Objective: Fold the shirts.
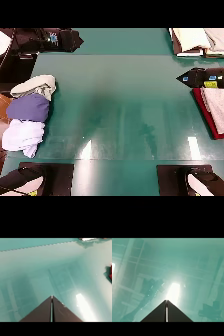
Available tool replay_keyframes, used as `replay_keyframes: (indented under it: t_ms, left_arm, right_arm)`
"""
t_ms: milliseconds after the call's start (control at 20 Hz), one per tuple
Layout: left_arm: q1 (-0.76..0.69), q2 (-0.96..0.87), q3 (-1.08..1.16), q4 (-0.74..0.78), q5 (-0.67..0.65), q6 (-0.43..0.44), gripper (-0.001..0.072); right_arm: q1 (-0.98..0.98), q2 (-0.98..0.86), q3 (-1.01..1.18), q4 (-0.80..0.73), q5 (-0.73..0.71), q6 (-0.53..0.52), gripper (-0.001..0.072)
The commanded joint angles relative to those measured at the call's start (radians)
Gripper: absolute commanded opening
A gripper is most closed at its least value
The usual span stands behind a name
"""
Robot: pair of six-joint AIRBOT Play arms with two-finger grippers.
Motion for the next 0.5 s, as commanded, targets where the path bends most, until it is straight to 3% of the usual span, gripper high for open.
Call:
replay_keyframes:
  t_ms: [0,250,300,350,450]
  left_arm:
    - [0.000,0.000,0.000,0.000,0.000,0.000,0.0024]
    - [0.000,-0.002,0.000,0.040,0.063,0.011,0.0032]
    - [0.004,-0.002,0.000,0.109,0.090,0.039,0.0320]
    - [0.013,-0.002,0.000,0.222,0.093,0.015,0.0554]
    - [0.056,-0.026,0.000,0.424,0.035,-0.060,0.0541]
  right_arm:
    - [0.000,0.001,0.000,0.000,0.000,0.000,0.0018]
    - [0.000,0.001,0.000,0.000,-0.001,0.000,0.0019]
    - [0.000,0.001,0.000,0.000,-0.001,0.000,0.0018]
    - [0.000,0.000,0.000,0.000,-0.002,0.000,0.0018]
    - [0.000,0.000,0.000,0.000,-0.003,0.000,0.0019]
